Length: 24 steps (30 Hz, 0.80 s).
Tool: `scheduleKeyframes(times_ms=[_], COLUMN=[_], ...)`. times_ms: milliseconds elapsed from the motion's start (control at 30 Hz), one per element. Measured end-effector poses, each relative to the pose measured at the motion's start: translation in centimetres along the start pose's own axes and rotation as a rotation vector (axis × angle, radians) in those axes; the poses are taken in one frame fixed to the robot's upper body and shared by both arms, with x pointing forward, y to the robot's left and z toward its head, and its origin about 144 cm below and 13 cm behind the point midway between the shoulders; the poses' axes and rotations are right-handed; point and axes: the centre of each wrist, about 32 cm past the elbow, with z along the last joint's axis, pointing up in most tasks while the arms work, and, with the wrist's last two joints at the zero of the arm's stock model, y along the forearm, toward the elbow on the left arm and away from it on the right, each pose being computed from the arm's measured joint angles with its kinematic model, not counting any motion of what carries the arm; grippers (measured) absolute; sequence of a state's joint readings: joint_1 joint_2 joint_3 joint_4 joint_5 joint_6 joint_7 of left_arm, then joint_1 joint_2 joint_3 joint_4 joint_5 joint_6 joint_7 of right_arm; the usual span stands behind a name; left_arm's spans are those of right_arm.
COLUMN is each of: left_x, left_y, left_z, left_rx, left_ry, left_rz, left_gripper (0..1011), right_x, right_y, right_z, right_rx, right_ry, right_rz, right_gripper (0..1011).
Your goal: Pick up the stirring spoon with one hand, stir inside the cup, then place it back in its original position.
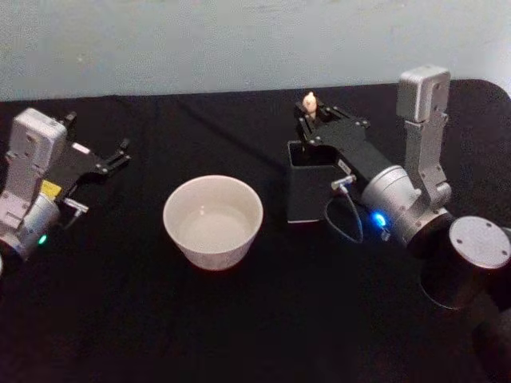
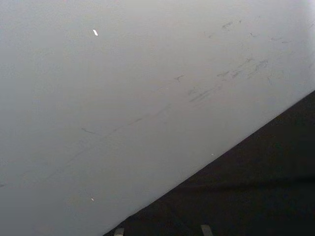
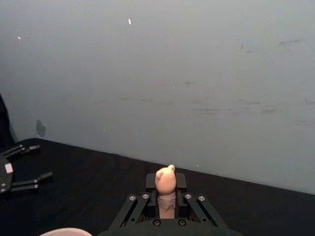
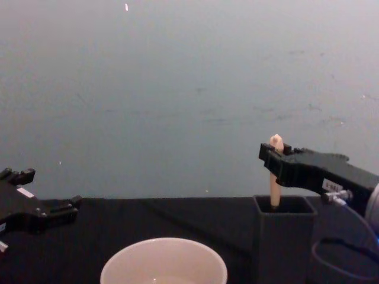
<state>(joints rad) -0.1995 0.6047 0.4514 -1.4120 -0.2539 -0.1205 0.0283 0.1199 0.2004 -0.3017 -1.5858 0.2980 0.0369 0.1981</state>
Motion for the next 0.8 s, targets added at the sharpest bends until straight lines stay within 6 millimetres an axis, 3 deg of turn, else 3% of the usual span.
scheduleKeyframes(times_ms=[667,800], left_x=[0.0,0.0], left_y=[0.0,0.0], left_z=[0.0,0.0], left_rx=[0.0,0.0], left_ry=[0.0,0.0], left_rz=[0.0,0.0], left_gripper=[1001,1001], right_x=[-0.01,-0.01], right_y=[0.05,0.04], right_z=[-0.41,-0.4], right_rx=[-0.016,-0.016], right_ry=[-0.014,-0.013], right_rz=[-0.007,-0.006], right_gripper=[225,341])
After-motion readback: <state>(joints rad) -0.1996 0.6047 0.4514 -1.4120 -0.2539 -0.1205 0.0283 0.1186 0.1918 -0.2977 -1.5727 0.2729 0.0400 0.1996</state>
